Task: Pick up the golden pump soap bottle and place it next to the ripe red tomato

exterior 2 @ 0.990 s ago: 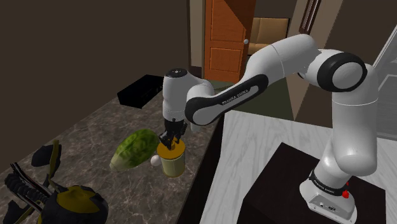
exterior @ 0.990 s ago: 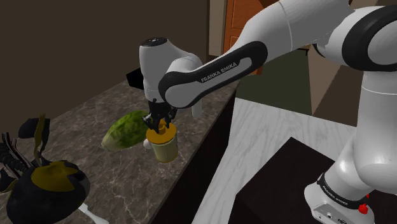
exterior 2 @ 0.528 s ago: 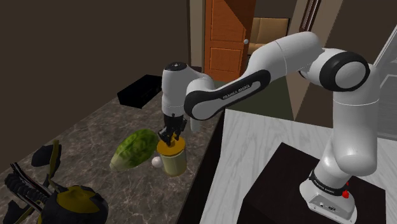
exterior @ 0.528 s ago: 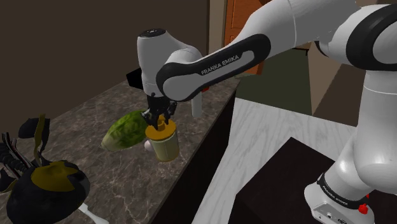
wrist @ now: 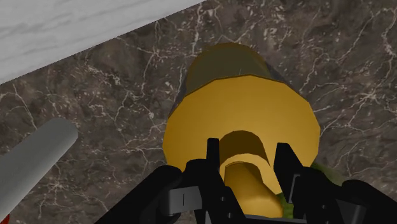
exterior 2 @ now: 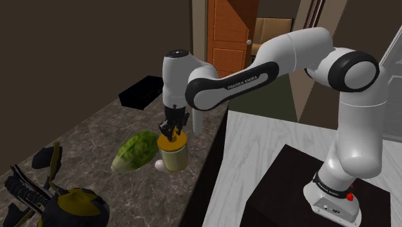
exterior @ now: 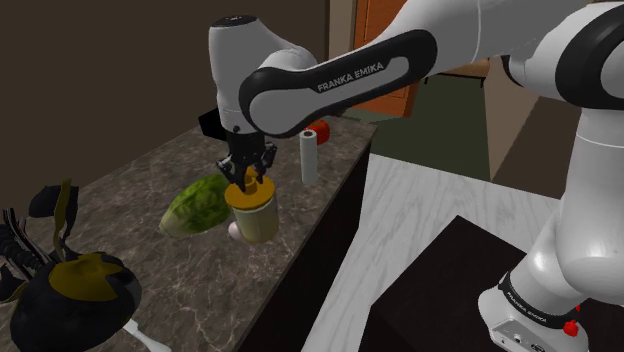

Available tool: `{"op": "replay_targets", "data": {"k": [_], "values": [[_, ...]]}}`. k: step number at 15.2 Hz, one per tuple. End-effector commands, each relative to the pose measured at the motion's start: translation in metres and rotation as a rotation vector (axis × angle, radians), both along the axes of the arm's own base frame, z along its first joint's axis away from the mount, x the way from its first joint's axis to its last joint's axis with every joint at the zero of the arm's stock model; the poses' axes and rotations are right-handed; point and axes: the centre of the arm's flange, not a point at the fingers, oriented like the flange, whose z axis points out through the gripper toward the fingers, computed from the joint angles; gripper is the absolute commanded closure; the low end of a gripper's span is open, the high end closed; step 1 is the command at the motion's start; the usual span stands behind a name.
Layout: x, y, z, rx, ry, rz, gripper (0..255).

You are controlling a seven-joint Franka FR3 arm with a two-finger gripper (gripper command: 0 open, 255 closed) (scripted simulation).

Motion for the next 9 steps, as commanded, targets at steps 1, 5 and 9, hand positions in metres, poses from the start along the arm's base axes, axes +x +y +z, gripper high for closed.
{"op": "replay_targets", "data": {"k": [1, 5, 9], "values": [[0.000, 0.000, 0.011, 0.000, 0.000, 0.000, 255], [0.000, 0.000, 0.032, 0.000, 0.000, 0.000, 255], [0.000, 0.000, 0.053, 0.000, 0.000, 0.000, 255]]}}
